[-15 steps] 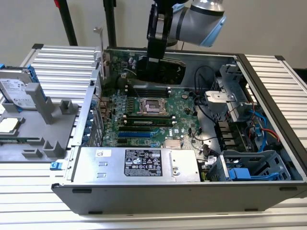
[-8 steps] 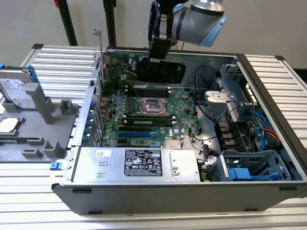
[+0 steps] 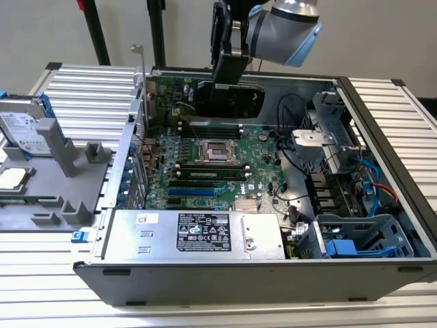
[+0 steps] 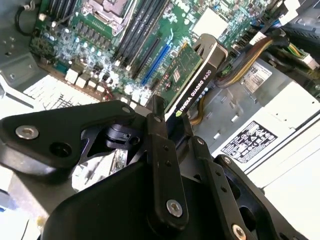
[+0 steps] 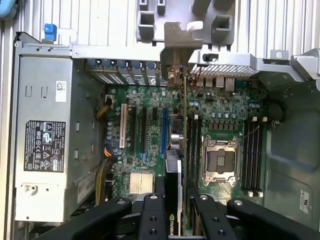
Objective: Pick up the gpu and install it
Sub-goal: 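Insert the gpu into the slot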
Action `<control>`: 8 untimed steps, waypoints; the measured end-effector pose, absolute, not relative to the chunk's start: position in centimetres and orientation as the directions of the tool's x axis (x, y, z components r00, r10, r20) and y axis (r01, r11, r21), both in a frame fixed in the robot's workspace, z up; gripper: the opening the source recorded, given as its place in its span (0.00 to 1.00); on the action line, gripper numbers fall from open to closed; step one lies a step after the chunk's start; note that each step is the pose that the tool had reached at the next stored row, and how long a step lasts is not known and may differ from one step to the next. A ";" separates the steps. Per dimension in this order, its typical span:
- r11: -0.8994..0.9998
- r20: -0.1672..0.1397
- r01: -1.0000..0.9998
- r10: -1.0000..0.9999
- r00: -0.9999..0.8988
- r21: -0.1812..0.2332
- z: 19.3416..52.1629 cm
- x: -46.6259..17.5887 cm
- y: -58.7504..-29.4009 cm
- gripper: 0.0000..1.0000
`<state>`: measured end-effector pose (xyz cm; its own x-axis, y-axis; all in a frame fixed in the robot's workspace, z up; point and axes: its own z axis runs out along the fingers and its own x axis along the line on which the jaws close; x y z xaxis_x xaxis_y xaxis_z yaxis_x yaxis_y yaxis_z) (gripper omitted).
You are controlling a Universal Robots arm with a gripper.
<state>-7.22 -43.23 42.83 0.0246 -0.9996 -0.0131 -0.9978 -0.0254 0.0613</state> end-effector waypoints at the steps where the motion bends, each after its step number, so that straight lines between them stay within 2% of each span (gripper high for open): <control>1: -0.025 -0.013 -0.998 -1.000 0.025 0.061 42.8 -7.2 -43.2 0.00; 8: -0.025 -0.013 -0.998 -1.000 0.025 0.054 42.3 -7.2 -43.2 0.00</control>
<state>-7.22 -43.22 42.33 0.0246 -0.9996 -0.0128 -0.9982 -0.0253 0.0536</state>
